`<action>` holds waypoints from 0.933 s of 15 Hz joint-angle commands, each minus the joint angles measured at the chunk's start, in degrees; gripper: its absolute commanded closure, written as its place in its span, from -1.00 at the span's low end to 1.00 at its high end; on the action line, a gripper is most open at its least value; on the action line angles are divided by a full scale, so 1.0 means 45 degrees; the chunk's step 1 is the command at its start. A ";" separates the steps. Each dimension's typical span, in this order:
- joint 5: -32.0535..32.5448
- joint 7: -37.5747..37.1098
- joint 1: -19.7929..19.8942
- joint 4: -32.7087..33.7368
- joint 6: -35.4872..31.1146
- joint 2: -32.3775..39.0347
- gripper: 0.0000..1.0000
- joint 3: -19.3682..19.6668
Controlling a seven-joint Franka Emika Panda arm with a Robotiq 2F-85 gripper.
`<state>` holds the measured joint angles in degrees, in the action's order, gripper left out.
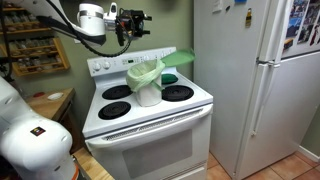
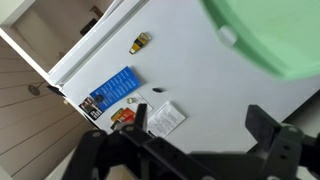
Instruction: Open the lid of the bin on the stove
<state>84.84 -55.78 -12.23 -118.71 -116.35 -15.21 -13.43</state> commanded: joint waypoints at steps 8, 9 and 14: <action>-0.2699 0.3762 -0.0575 -0.0380 -0.0794 -0.1251 -1.00 0.0104; -0.3166 0.4235 -0.0640 -0.0394 -0.0905 -0.1373 -1.00 0.0151; -0.6725 0.6587 -0.0804 -0.0388 -0.1231 -0.2044 -1.00 0.0337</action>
<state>63.46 -32.38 -14.92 -118.73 -120.91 -21.29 -13.11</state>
